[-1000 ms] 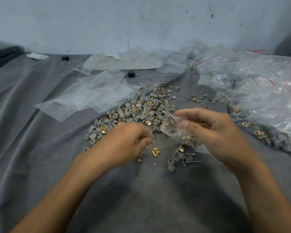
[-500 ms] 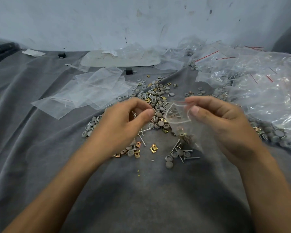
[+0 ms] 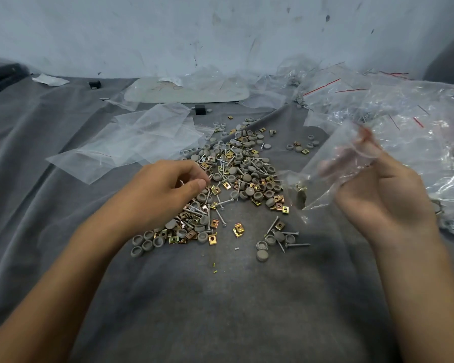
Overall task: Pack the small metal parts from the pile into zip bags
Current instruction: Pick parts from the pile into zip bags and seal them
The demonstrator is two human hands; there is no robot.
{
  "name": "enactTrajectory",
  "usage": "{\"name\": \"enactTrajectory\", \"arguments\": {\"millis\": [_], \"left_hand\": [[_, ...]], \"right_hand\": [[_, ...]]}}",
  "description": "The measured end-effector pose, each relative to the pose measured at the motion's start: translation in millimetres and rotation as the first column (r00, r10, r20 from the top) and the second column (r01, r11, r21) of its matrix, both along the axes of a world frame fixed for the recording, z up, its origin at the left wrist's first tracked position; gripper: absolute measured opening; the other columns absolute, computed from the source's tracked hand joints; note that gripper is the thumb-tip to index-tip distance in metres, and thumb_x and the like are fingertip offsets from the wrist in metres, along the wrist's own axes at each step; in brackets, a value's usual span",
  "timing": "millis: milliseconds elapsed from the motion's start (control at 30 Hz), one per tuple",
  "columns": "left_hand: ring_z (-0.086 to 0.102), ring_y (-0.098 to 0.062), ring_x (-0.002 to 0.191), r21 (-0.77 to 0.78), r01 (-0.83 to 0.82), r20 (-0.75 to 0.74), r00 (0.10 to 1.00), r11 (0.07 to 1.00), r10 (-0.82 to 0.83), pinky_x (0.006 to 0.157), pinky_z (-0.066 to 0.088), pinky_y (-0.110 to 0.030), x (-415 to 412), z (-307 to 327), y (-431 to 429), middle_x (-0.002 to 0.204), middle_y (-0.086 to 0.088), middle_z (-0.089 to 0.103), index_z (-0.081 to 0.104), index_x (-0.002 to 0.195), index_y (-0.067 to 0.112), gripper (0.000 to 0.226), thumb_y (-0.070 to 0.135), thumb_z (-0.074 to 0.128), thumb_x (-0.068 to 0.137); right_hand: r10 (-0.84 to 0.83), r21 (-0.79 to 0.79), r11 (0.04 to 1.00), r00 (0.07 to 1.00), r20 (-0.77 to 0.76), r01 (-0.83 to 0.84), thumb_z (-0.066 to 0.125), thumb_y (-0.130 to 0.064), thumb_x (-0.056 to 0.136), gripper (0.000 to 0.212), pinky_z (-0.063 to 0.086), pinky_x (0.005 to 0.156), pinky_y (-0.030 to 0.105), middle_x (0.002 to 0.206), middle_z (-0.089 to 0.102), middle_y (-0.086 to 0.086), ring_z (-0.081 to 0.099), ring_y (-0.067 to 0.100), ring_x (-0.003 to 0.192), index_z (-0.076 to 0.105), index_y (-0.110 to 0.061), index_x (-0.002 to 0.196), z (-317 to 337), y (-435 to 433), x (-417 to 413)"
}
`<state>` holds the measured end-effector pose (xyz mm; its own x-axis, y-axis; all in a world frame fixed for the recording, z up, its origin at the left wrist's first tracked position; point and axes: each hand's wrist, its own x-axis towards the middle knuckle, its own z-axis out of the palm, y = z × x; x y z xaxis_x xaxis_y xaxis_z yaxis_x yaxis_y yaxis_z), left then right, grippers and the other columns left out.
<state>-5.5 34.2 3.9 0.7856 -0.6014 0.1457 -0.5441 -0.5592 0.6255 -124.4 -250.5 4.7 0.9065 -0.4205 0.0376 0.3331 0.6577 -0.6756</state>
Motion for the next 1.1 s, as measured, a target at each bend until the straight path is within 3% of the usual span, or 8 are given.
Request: {"name": "enactTrajectory", "arguments": {"millis": [100, 200, 300, 400, 500, 667, 933, 1100], "left_hand": [[0.060, 0.001, 0.077, 0.002, -0.004, 0.002, 1.000, 1.000, 0.004, 0.070, 0.047, -0.030, 1.8, -0.5, 1.4, 0.085, 0.019, 0.068, 0.070, 0.099, 0.035, 0.009, 0.033, 0.062, 0.097], [0.059, 0.005, 0.075, 0.019, 0.001, -0.007, 1.000, 1.000, -0.001, 0.066, 0.043, -0.027, 3.5, -1.9, 1.1, 0.082, 0.027, 0.066, 0.069, 0.096, 0.038, 0.009, 0.032, 0.061, 0.097], [0.058, 0.006, 0.075, 0.039, 0.004, -0.011, 1.000, 0.999, -0.004, 0.066, 0.042, -0.027, 4.5, -2.4, 1.2, 0.082, 0.030, 0.064, 0.067, 0.093, 0.041, 0.011, 0.032, 0.061, 0.097], [0.059, 0.006, 0.074, 0.100, -0.040, 0.015, 0.999, 0.994, 0.039, 0.065, 0.041, -0.024, 6.6, -2.5, 3.9, 0.081, 0.020, 0.065, 0.066, 0.090, 0.043, 0.014, 0.031, 0.062, 0.097], [0.059, 0.003, 0.073, 0.238, -0.098, 0.067, 0.994, 0.966, 0.084, 0.061, 0.039, -0.022, 10.1, -3.1, 8.9, 0.087, 0.021, 0.064, 0.064, 0.088, 0.043, 0.018, 0.028, 0.062, 0.098], [0.056, 0.002, 0.082, 0.384, -0.105, 0.101, 0.992, 0.917, 0.072, 0.065, 0.039, -0.019, 13.8, -7.1, 13.6, 0.094, 0.019, 0.064, 0.064, 0.095, 0.040, 0.011, 0.029, 0.065, 0.096], [0.058, -0.014, 0.104, 0.493, -0.116, 0.209, 0.978, 0.862, 0.013, 0.087, 0.050, -0.036, 3.3, -21.9, 0.4, 0.110, 0.009, 0.059, 0.067, 0.111, 0.033, 0.023, 0.047, 0.064, 0.093], [0.060, -0.016, 0.099, 0.481, -0.135, 0.268, 0.963, 0.866, 0.002, 0.084, 0.050, -0.036, 1.5, -23.2, -3.4, 0.102, 0.009, 0.064, 0.069, 0.099, 0.030, 0.017, 0.045, 0.064, 0.092]], "right_hand": [[0.078, 0.244, 0.966, 0.997, 0.024, -0.082, 0.054, -0.016, 0.097, 0.054, 0.043, 0.113, 0.047, 0.136, 0.065, 0.001, 0.060, 0.013, 0.129, 0.047, -0.012, 0.151, 1.3, -3.0, -2.3], [0.087, 0.311, 0.946, 0.996, 0.037, -0.094, 0.050, -0.014, 0.095, 0.026, 0.053, 0.091, 0.035, 0.085, 0.076, -0.005, 0.074, 0.005, 0.083, 0.061, -0.020, 0.118, 0.3, -2.9, -4.6], [0.068, 0.361, 0.929, 0.996, 0.058, -0.084, 0.053, -0.012, 0.090, 0.020, 0.044, 0.097, 0.030, 0.072, 0.072, -0.006, 0.072, 0.002, 0.074, 0.063, -0.019, 0.106, 0.6, -2.8, -5.5], [0.046, 0.209, 0.977, 0.999, 0.010, -0.047, 0.054, -0.015, 0.092, 0.024, 0.051, 0.096, 0.028, 0.080, 0.073, -0.010, 0.070, 0.000, 0.078, 0.068, -0.020, 0.111, 1.4, -2.7, -5.8], [-0.074, -0.078, 0.994, 0.997, -0.039, 0.071, 0.051, -0.010, 0.098, 0.025, 0.052, 0.086, 0.026, 0.087, 0.068, -0.005, 0.065, 0.007, 0.081, 0.073, -0.018, 0.094, 0.5, 1.0, -3.3], [-0.322, -0.503, 0.831, 0.943, -0.085, 0.238, 0.049, -0.003, 0.103, 0.026, 0.053, 0.075, 0.020, 0.079, 0.068, -0.004, 0.063, 0.007, 0.076, 0.069, -0.017, 0.095, -7.1, 14.3, 1.4], [-0.259, -0.570, 0.807, 0.960, -0.109, 0.153, 0.051, -0.008, 0.103, 0.034, 0.054, 0.069, 0.018, 0.082, 0.073, -0.004, 0.067, 0.007, 0.081, 0.077, -0.025, 0.090, -12.8, 20.4, 2.7], [-0.264, -0.589, 0.795, 0.957, -0.119, 0.146, 0.053, -0.009, 0.103, 0.031, 0.054, 0.078, 0.025, 0.083, 0.072, -0.004, 0.066, 0.009, 0.084, 0.077, -0.025, 0.092, -13.1, 22.7, 3.2]]}}
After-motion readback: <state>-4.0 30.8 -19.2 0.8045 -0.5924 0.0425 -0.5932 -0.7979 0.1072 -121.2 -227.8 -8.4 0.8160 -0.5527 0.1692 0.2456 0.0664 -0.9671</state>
